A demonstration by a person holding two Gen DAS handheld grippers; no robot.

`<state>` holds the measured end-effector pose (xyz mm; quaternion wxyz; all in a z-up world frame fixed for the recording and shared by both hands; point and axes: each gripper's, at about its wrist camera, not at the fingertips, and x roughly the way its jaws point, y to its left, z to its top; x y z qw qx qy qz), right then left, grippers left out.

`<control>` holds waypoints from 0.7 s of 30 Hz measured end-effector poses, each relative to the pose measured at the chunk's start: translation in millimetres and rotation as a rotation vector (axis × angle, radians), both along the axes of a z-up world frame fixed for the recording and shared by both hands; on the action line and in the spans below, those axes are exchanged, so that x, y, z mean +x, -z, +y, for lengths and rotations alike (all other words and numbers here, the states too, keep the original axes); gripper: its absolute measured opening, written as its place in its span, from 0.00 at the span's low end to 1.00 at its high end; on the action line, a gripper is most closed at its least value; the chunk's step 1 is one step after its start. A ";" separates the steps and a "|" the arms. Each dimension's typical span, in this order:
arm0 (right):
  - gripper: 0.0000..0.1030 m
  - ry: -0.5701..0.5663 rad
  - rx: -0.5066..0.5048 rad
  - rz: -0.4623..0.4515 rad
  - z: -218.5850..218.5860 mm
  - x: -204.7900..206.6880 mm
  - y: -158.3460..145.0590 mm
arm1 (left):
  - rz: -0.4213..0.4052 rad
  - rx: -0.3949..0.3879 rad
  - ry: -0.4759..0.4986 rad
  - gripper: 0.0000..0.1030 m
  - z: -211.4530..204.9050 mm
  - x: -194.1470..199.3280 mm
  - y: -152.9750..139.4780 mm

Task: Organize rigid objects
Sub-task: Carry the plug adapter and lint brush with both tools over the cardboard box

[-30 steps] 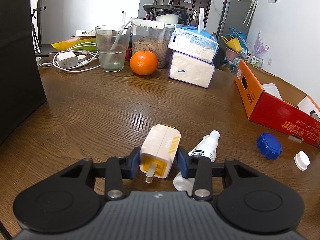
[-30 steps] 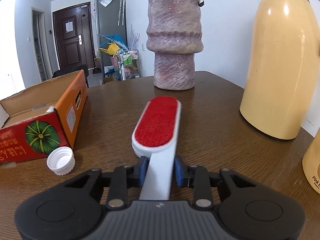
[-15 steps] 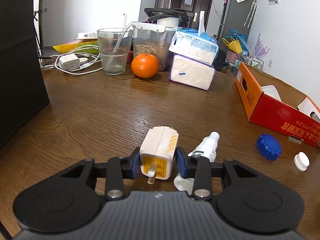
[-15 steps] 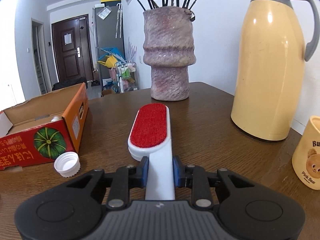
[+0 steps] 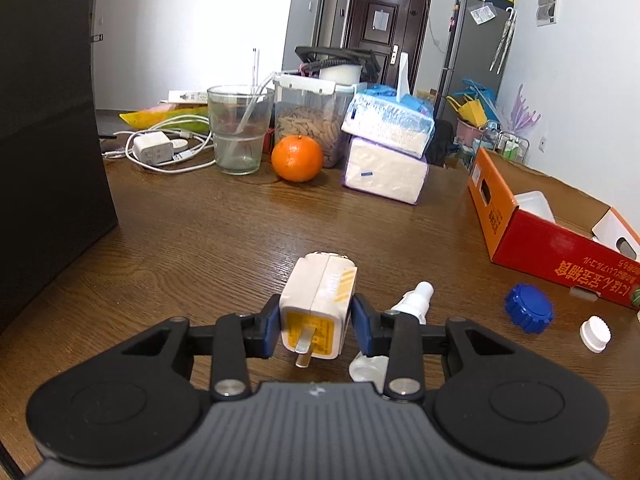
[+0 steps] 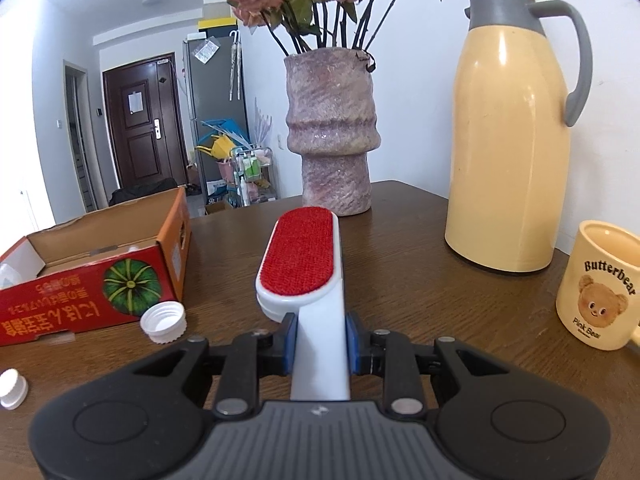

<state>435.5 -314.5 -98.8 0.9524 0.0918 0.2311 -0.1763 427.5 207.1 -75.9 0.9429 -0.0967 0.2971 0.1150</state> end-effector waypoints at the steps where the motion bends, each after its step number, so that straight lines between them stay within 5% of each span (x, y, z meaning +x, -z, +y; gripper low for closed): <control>1: 0.24 -0.002 0.000 -0.004 1.4 -2.7 -0.5 | -0.005 -0.001 0.002 0.36 -0.8 -2.0 -1.2; 21: 0.24 -0.072 -0.003 -0.076 38.2 -54.3 -11.8 | -0.090 0.012 -0.005 0.36 -33.0 -42.4 -20.0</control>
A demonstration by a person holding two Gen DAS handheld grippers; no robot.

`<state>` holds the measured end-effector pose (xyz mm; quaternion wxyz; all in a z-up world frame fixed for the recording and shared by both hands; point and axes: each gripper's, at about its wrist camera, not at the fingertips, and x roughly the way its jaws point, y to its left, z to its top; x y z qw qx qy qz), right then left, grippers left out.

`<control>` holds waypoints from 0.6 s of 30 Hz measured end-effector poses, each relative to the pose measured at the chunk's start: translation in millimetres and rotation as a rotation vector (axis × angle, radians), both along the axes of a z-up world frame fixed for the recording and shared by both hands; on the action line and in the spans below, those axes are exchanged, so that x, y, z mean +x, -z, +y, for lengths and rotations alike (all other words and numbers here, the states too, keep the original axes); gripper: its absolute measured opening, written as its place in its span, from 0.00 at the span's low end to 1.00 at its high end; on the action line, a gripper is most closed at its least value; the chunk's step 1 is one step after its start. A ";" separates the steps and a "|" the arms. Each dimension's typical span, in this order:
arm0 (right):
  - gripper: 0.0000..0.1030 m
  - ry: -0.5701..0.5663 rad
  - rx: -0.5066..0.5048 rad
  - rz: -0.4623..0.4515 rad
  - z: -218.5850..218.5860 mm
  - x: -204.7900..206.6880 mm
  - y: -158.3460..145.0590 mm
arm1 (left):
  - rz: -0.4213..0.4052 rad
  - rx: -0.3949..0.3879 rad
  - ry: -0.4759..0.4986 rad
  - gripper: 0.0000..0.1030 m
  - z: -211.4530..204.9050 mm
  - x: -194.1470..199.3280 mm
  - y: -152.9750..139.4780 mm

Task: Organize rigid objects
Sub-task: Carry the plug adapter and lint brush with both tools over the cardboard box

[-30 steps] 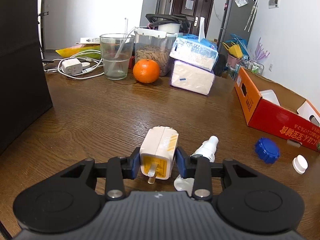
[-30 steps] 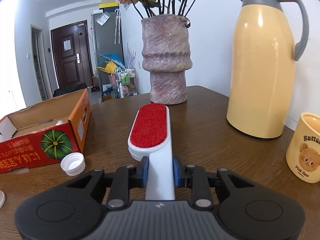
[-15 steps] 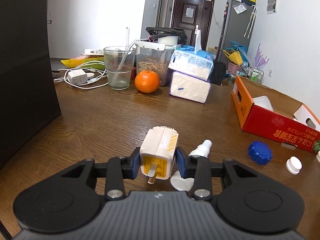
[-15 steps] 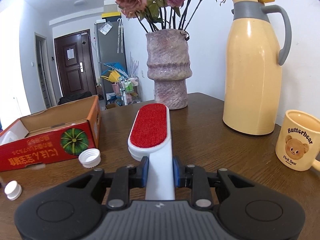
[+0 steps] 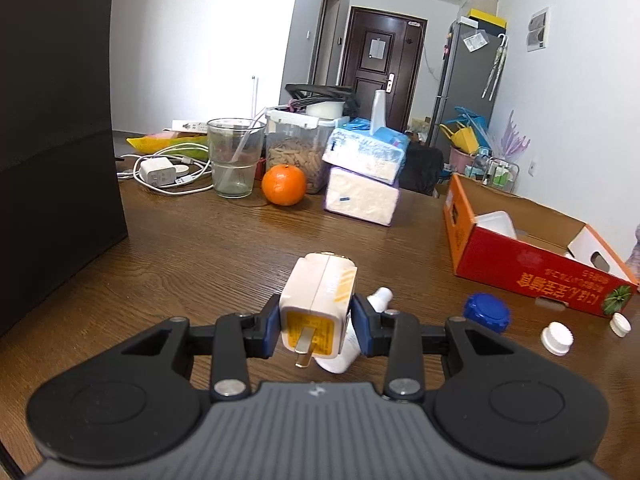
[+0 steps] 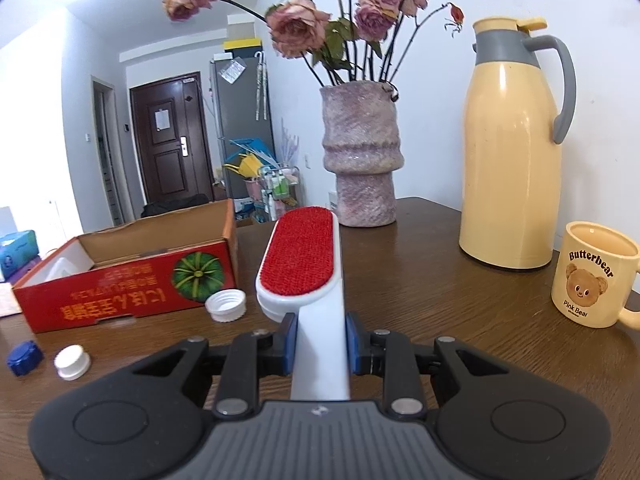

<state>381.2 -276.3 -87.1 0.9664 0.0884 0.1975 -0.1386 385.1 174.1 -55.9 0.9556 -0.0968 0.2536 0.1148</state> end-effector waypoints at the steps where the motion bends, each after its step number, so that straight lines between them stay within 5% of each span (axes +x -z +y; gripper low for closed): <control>1: 0.23 -0.007 -0.001 -0.003 2.5 -2.2 -0.7 | -0.002 0.000 0.004 0.36 -3.7 -2.0 -0.8; 18: 0.23 -0.134 -0.012 -0.040 46.2 -26.2 -9.1 | -0.024 -0.015 0.124 0.36 -79.1 -16.6 -14.8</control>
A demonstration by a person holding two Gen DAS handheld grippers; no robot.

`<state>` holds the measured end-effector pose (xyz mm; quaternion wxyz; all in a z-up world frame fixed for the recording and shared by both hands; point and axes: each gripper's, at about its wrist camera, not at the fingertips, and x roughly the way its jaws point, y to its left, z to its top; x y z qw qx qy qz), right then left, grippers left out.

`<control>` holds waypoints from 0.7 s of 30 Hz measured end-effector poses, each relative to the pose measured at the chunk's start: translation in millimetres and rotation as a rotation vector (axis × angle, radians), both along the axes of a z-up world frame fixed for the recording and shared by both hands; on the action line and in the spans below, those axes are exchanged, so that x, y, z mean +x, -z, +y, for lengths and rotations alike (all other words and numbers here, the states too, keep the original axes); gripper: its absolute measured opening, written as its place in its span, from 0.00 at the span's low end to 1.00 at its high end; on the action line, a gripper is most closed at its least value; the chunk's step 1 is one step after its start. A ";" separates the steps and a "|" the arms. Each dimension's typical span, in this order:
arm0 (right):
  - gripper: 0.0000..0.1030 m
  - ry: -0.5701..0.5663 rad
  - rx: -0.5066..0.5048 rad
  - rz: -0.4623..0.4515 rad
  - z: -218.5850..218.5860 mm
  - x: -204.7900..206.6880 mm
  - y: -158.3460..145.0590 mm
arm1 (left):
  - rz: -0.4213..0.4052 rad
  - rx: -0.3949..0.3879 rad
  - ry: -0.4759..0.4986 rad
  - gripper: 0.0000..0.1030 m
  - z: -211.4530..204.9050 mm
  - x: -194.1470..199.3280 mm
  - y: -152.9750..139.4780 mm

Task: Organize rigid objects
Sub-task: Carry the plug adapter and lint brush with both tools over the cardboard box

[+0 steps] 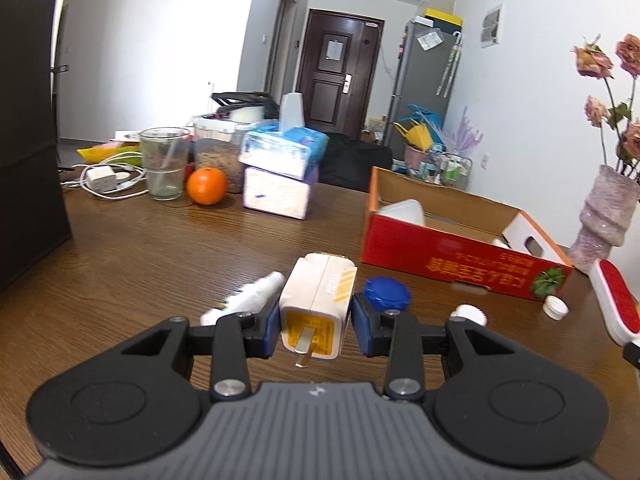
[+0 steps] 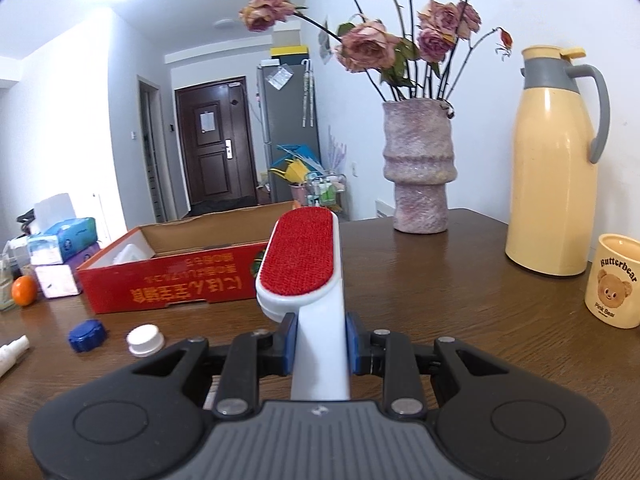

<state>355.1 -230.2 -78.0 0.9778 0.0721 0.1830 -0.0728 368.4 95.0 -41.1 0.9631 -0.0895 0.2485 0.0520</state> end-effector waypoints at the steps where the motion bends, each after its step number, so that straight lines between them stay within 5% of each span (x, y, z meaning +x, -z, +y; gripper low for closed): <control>1: 0.23 -0.006 0.000 -0.003 1.9 -0.7 -0.6 | 0.001 0.000 0.007 0.36 -4.1 0.8 -0.2; 21: 0.24 -0.080 0.014 -0.035 29.3 5.6 -12.9 | -0.011 0.008 0.086 0.36 -65.2 25.5 -16.5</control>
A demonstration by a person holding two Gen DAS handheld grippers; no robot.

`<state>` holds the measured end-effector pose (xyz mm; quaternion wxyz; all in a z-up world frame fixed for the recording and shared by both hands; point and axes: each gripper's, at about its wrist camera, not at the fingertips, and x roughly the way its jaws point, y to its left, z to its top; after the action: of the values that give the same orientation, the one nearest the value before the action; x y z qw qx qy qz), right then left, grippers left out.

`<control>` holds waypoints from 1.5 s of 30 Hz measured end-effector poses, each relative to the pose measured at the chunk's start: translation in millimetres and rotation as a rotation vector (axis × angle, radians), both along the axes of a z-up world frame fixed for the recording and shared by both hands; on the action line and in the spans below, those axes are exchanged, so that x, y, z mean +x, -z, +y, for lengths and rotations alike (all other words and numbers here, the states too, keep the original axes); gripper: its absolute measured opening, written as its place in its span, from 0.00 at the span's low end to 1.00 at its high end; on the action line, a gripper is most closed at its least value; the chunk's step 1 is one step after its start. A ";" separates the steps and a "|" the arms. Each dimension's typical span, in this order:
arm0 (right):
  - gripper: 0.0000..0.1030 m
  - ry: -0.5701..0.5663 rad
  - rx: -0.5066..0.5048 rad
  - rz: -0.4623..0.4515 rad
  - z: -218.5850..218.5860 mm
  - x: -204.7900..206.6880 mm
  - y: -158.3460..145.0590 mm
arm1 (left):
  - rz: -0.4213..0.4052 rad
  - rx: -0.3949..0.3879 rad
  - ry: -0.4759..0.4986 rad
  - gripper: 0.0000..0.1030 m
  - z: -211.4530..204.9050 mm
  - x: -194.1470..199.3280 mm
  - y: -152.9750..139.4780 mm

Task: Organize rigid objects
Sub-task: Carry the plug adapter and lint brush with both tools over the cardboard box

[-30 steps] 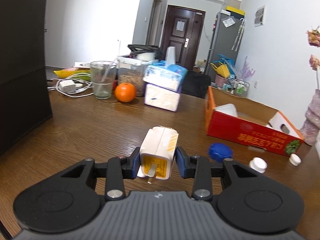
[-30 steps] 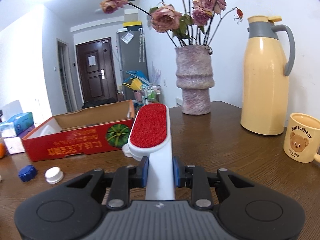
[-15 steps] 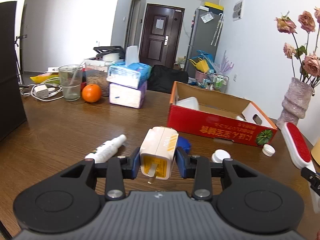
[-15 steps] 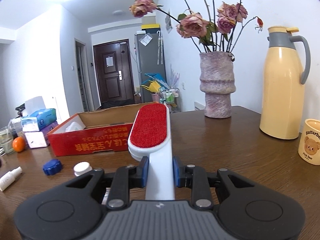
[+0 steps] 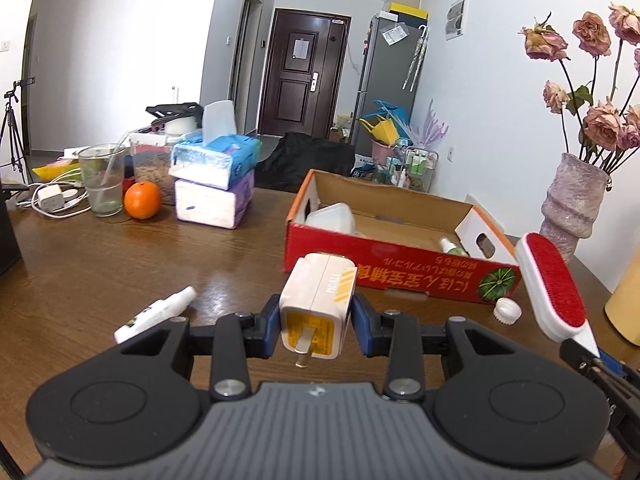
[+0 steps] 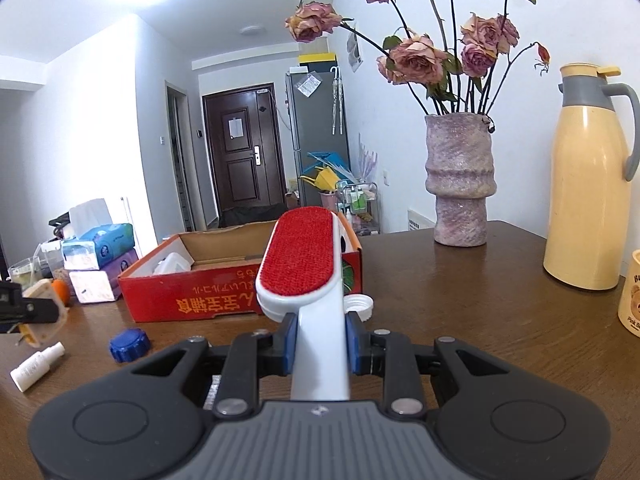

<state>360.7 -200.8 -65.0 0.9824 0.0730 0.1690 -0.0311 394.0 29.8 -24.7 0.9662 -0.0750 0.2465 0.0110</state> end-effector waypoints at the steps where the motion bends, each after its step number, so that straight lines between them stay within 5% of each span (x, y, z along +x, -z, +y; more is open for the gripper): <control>1: 0.23 -0.002 0.001 -0.002 0.6 1.5 -0.9 | -0.004 0.001 0.002 0.36 -2.4 1.4 -1.5; 45: 0.24 -0.053 0.004 -0.034 23.7 125.9 -13.4 | -0.019 -0.055 -0.001 0.36 -31.2 130.3 -5.6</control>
<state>486.6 -177.1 -51.6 0.9855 0.0708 0.1542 -0.0034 524.2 -1.5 -19.1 0.9661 -0.1019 0.2372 0.0038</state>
